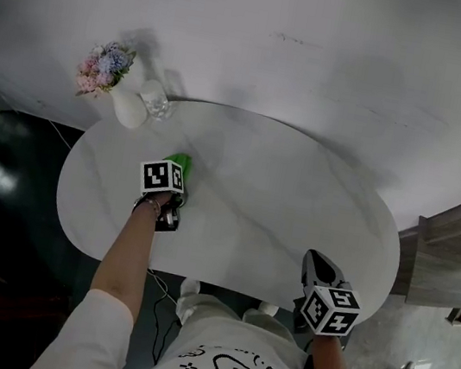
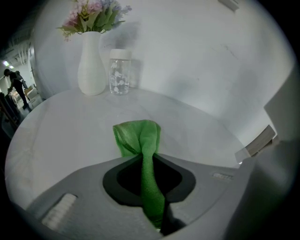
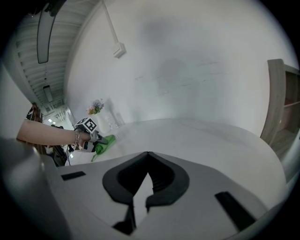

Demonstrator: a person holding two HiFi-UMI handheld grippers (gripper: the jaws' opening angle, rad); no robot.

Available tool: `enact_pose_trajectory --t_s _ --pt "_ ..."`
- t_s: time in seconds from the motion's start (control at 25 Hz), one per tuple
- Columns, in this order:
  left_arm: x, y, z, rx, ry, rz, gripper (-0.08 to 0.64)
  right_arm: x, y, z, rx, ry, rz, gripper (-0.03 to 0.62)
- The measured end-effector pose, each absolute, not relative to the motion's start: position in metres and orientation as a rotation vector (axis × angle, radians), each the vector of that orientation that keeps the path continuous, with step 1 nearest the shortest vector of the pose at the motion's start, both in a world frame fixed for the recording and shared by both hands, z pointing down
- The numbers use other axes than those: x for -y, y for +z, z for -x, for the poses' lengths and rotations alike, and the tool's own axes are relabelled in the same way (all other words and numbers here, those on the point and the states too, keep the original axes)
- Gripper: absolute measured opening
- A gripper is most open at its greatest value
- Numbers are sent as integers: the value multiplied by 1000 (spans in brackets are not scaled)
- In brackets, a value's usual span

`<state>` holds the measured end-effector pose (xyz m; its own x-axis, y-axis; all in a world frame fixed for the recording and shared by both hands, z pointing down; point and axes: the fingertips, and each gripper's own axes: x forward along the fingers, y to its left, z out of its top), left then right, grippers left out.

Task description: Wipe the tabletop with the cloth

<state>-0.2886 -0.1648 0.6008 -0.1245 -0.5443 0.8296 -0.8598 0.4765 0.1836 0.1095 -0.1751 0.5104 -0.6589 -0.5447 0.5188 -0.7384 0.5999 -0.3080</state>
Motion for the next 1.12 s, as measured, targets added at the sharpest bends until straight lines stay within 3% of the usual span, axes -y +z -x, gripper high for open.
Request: enact_pose_trajectory --t_s 1.12 --pt "203 600 183 1759 473 -1285 54 180 514 -181 2457 739 -1062 -6"
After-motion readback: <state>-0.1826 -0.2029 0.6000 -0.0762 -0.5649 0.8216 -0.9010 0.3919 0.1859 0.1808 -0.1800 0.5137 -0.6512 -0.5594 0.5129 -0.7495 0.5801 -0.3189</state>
